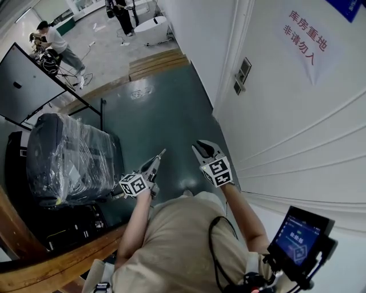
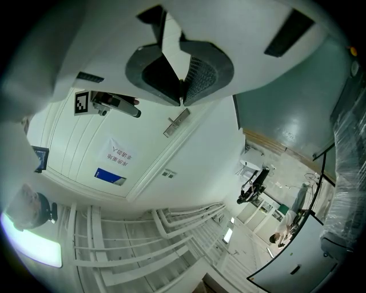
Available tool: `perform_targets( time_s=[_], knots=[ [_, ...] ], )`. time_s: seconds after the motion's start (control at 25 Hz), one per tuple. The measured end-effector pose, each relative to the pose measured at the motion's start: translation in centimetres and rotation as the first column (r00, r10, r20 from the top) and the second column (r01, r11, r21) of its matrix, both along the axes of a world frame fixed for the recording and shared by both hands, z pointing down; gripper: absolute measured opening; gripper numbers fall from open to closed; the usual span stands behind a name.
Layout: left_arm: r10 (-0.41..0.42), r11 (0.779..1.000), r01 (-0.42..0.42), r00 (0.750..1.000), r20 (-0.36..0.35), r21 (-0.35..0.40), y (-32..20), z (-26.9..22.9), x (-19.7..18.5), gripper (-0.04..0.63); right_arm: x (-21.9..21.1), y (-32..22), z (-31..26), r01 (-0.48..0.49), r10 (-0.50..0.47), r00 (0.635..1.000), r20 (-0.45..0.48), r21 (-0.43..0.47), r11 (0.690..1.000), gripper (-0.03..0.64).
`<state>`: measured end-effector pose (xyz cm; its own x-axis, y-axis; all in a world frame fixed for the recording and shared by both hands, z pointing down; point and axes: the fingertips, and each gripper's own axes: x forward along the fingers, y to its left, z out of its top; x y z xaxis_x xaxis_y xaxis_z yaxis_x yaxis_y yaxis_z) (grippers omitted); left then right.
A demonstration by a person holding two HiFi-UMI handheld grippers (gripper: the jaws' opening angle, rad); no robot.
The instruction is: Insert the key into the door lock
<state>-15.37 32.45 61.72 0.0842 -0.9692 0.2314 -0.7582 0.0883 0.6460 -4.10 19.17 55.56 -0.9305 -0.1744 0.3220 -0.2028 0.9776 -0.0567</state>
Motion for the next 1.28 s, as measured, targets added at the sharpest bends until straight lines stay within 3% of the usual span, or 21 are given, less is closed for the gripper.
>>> perform_targets(
  time_s=[0.56, 0.88, 1.28],
  knots=[
    [-0.039, 0.999, 0.039, 0.999, -0.008, -0.001, -3.4, 0.2, -0.4, 0.034, -0.2, -3.6, 0.7, 0.022, -0.022, 1.000, -0.007, -0.014, 1.000, 0.087],
    [-0.048, 0.999, 0.048, 0.999, -0.006, 0.008, -7.7, -1.9, 1.2, 0.034, 0.0, -8.1, -1.7, 0.073, -0.073, 0.997, -0.008, 0.024, 0.997, 0.086],
    [-0.050, 0.999, 0.050, 0.998, -0.022, -0.011, -10.2, -0.1, 4.1, 0.034, 2.4, -11.4, 0.1, 0.078, -0.078, 0.996, -0.035, 0.009, 0.997, 0.086]
  ],
)
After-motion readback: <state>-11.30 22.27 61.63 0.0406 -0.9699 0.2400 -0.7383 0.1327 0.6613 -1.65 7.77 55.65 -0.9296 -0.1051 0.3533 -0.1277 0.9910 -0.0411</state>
